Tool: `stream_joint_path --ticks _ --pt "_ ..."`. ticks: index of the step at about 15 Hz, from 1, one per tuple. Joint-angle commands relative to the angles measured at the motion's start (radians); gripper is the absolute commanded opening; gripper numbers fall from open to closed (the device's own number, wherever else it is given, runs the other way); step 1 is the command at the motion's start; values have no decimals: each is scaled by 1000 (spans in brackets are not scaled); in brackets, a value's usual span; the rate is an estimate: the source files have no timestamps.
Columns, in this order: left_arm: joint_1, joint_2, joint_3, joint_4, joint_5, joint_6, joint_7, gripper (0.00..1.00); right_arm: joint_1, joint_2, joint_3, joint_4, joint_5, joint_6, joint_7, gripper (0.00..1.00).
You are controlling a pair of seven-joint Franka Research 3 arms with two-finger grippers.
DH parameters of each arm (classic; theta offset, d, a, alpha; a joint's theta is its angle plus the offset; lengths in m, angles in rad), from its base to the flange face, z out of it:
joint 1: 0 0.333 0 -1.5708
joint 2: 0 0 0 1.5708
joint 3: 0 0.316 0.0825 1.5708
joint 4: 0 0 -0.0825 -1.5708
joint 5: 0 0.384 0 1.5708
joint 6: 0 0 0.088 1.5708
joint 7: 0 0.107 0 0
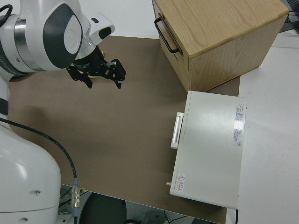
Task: Pick gray plate from low plate rack and place it on table with left arm
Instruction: 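Lift the gray plate out of the rack with the left gripper, then carry the plate away from the rack and lower it onto the table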
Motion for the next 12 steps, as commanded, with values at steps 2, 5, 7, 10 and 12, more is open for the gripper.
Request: stream_joint_path --ticks 2,5,7,10,12 --pt "-2 -78 7 -161 -129 182 -47 0 -15 -5 7 6 4 -15 -3 990" --pt "-9 -120 5 -276 -167 314 -70 0 -13 -5 7 6 4 -15 -3 990" --pt "-9 -129 4 -321 -195 362 -70 0 -15 -5 7 6 4 -15 -3 990" --pt "-11 -132 -16 -393 -209 428 -70 0 -15 -5 7 6 4 -15 -3 990" --pt "-9 -138 -16 -447 -209 481 -70 0 -15 -5 7 6 4 -15 -3 990"
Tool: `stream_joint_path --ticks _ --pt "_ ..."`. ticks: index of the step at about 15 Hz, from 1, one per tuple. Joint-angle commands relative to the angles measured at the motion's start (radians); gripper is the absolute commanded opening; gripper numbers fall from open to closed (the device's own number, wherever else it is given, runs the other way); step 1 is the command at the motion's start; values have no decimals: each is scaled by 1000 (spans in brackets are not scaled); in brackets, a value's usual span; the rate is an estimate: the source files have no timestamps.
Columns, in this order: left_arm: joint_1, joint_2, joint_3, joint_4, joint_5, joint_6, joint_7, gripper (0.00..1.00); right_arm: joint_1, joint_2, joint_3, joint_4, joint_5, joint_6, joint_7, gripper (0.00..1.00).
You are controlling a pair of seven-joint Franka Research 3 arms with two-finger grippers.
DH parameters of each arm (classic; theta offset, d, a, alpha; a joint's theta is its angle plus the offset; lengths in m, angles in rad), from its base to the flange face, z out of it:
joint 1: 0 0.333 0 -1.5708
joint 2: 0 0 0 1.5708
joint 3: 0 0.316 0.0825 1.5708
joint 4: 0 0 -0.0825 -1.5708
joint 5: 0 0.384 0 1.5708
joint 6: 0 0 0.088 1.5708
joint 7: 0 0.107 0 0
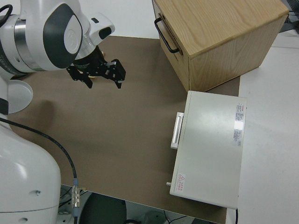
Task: Pick gray plate from low plate rack and place it on table with left arm
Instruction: 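Carry the plate away from the rack and lower it onto the table, then open the left gripper to release the plate rim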
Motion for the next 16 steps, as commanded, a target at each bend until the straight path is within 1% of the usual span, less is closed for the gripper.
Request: stream_joint_path --ticks 1,4,7,9,10,11,12,13,14,15,16 --pt "-9 -55 1 -142 -15 121 -10 0 -15 -5 7 6 4 -15 -3 987" --pt "-8 -74 1 -215 -15 179 -10 0 -15 -5 7 6 4 -15 -3 990" --pt "-9 -60 1 -248 -17 176 -15 0 -15 -5 7 6 4 -15 -3 990" --pt "-11 -40 1 -252 -17 172 -16 0 -13 -5 7 6 4 -15 -3 990" --pt "-11 -37 -1 -250 -17 164 -15 95 -15 -5 7 6 4 -15 -3 990" --pt "-11 -37 -2 -250 -15 161 -15 234 -13 -5 7 6 4 -15 -3 990" --pt "-11 -34 -2 -249 -14 161 -16 337 -15 -5 7 6 4 -15 -3 990" --pt "-15 -33 -2 -244 -6 161 -19 585 -13 -5 7 6 4 -15 -3 987" --pt "-21 -33 -4 -238 -1 161 -24 703 -13 -5 7 6 4 -15 -3 987" --pt "-20 -33 -4 -232 -1 161 -23 734 -13 -5 7 6 4 -15 -3 990" --pt "-20 -33 -4 -227 -1 160 -21 794 -13 -5 7 6 4 -15 -3 990"
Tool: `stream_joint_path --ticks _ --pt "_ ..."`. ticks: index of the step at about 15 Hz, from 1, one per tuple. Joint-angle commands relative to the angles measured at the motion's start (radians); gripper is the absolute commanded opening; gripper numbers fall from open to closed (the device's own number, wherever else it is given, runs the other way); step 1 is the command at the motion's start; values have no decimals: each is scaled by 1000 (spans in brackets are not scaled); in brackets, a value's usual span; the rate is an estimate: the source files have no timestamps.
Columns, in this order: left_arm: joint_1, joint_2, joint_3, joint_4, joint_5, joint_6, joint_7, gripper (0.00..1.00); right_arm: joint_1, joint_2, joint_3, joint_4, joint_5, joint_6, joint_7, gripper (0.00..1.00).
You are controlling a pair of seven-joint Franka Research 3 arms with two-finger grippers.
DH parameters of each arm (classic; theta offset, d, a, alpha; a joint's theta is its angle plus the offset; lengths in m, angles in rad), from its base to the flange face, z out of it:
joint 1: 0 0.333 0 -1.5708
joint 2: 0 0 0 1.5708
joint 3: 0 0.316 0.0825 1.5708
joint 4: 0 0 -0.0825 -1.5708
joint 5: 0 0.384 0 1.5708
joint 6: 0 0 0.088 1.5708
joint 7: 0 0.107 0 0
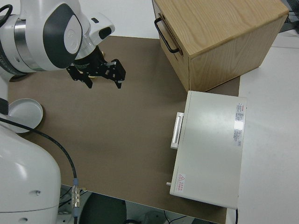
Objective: Pick gray plate from low plate rack and place it on table with left arm
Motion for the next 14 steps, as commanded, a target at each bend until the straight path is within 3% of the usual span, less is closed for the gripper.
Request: stream_joint_path --ticks 1,3,8,14 --pt "-17 -13 6 10 2 10 -16 855 -15 -5 7 6 4 -15 -3 990" --pt "-17 -14 8 43 9 10 -14 989 -15 -5 7 6 4 -15 -3 990" --pt "-17 -16 12 187 90 -52 -43 993 -13 -5 7 6 4 -15 -3 990" --pt "-12 -17 21 390 81 -198 -33 989 -15 -5 7 6 4 -15 -3 990"
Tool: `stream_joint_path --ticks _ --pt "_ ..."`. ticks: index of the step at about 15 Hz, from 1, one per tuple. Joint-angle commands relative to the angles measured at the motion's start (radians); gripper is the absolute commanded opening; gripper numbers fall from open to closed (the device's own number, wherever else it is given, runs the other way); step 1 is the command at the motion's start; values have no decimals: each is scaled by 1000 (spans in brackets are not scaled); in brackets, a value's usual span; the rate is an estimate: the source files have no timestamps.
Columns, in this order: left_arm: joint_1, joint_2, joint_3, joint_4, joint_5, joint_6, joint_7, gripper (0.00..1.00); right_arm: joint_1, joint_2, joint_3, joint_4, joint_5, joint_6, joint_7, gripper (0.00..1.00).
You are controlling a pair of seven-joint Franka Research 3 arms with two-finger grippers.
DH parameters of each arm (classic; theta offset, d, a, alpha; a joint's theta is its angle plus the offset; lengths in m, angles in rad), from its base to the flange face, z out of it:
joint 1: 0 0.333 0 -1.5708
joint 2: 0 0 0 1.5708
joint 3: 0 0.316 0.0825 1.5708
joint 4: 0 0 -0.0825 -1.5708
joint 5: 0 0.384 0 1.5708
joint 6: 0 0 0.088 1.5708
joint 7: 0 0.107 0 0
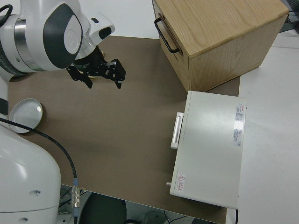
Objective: Pick gray plate from low plate rack and place it on table with left arm
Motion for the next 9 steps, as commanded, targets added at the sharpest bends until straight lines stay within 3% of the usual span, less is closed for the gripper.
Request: stream_joint_path --ticks 1,5,9 --pt "-11 7 21 104 2 -64 -11 989 -15 -5 7 6 4 -15 -3 987" --pt "-15 13 46 204 2 -123 -8 991 -15 -5 7 6 4 -15 -3 990" --pt "-29 76 48 348 -3 -288 -14 991 -13 -5 7 6 4 -15 -3 990"
